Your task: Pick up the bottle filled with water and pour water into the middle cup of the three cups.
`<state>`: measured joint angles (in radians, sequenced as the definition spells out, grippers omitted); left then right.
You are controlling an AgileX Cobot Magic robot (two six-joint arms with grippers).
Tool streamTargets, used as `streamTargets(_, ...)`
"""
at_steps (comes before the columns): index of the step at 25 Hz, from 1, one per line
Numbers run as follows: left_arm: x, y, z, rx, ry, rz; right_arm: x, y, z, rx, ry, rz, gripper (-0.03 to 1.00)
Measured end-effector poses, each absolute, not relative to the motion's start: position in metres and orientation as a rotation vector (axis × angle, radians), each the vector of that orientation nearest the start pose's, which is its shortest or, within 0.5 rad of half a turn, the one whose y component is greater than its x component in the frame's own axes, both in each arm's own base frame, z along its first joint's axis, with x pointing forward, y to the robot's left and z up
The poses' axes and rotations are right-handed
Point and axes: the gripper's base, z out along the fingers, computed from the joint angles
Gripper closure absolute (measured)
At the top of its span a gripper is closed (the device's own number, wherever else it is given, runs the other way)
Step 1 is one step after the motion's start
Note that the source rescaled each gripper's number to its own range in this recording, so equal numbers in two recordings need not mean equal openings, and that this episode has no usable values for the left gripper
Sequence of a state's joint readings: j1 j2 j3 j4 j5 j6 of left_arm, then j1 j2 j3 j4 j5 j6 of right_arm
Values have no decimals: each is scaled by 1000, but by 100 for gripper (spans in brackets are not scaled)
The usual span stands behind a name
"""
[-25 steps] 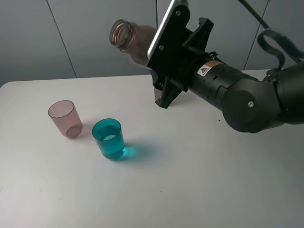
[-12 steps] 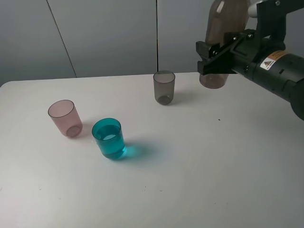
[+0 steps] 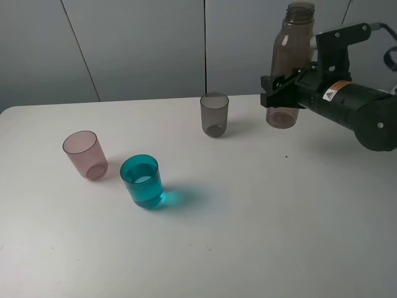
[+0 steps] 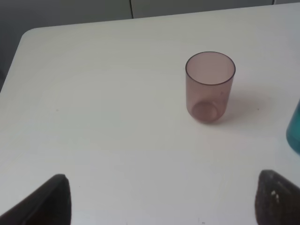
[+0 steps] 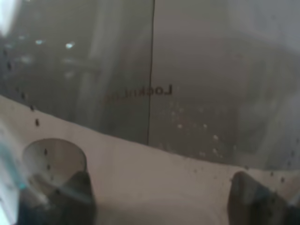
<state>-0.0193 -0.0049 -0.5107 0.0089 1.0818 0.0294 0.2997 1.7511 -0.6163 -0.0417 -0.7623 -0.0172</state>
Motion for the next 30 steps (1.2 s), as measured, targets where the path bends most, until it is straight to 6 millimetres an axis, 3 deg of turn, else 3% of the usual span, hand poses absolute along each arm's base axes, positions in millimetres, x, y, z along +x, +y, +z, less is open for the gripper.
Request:
streamTargets(6, -8, 1, 278, 49, 2049, 17, 338, 109, 132, -371, 1852, 205, 92)
streamTargets(10, -8, 1, 278, 49, 2049, 17, 349, 112, 116, -350, 1798, 216, 92)
streamTargets(21, -8, 1, 278, 49, 2049, 17, 352, 108, 77, -274, 1793, 197, 92)
streamTargets(30, -8, 1, 278, 49, 2049, 17, 351, 108, 72, -290, 1822, 199, 92)
